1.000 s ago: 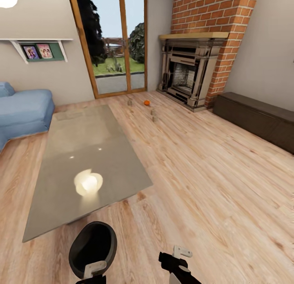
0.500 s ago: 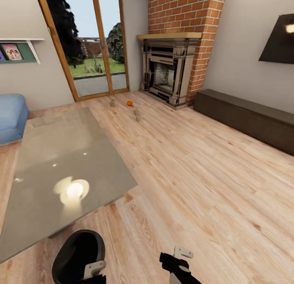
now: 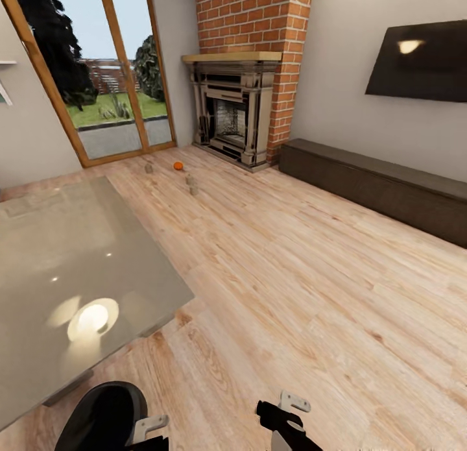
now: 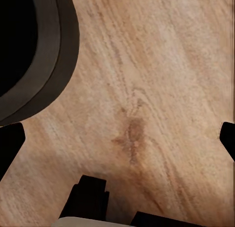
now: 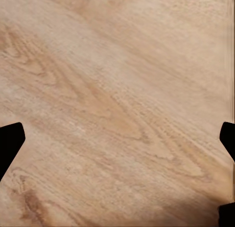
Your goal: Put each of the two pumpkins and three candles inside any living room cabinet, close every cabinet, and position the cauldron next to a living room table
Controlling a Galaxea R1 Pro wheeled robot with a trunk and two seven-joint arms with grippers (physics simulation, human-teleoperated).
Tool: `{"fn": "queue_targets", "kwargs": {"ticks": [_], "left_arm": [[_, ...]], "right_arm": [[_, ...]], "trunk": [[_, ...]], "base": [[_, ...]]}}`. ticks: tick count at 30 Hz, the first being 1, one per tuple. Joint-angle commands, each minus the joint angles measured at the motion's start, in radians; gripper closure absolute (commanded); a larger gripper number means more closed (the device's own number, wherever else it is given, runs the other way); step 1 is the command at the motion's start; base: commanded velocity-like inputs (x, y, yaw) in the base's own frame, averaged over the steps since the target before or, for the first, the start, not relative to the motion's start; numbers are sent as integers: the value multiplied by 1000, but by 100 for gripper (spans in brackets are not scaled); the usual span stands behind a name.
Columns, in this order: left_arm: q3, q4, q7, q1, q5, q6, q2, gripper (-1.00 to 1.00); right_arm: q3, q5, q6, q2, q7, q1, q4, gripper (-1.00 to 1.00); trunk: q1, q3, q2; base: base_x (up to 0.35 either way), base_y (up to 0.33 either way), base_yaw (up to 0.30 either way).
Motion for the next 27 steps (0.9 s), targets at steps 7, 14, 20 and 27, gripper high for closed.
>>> {"fn": "queue_targets", "kwargs": {"ticks": [7,14,20,27], "left_arm": [[-6,-2,59,1,12,5,-3,-100],[-5,-2,66,0,13,5,-3,-100],[-5,-3,62,1,12,3,-3,-100],[-9,-2,48,2,12,-18,-3,-100]], "right_arm": [[2,-10,-3,0,-7,-1,1,-100],[1,-10,-5,0,-7,-1,1,-100],[0,-10,-5,0,-7,-1,1,-100],[-2,-32,-4,0,-7,-1,1,-100]], "trunk": [[0,-1,0],[0,-1,0],[0,-1,0],[0,-1,0]], "base": [[0,0,-279],[0,0,-279],[0,0,-279],[0,0,-279]]}}
